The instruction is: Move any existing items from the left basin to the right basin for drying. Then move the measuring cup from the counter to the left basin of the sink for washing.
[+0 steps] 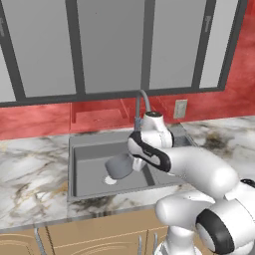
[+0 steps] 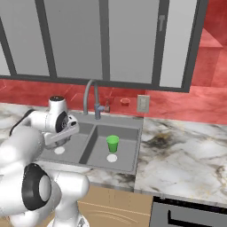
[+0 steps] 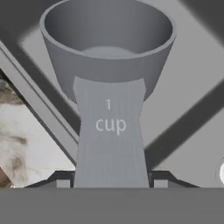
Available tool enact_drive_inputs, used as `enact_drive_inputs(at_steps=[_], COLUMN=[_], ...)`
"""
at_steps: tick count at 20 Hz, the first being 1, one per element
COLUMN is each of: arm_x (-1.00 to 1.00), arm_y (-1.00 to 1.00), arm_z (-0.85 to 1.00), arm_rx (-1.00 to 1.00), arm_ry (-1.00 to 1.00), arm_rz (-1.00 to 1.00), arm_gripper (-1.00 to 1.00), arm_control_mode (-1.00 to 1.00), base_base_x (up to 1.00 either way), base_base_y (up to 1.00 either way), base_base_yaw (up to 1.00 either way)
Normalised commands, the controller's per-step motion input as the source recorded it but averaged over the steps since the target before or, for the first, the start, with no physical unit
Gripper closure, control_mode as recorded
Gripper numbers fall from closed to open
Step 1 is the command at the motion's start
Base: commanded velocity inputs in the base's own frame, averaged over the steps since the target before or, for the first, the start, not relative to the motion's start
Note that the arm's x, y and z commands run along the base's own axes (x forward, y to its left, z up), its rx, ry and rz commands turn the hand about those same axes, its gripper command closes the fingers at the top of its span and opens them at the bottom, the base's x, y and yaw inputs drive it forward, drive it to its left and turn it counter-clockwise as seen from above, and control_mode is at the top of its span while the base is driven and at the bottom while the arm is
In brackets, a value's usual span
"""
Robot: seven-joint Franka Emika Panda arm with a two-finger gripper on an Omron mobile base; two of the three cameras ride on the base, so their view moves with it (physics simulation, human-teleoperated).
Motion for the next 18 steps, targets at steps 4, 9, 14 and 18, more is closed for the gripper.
enact_drive_inputs(at_steps=[4,9,14,18], arm_x=[0.75,0.72,0.56,0.22], arm_y=[0.48,0.58,0.35,0.22], arm_z=[-0.18,-0.29,-0.54,-0.69], arm_rx=[0.00,0.00,0.00,0.00], arm_ry=[0.12,0.10,0.07,0.01], arm_rz=[0.00,0.00,0.00,0.00], arm_gripper=[1.00,1.00,1.00,1.00], arm_control_mode=[-1.00,-1.00,-1.00,-1.00], base_base_x=[0.00,0.00,0.00,0.00], base_base_y=[0.00,0.00,0.00,0.00], base_base_yaw=[0.00,0.00,0.00,0.00])
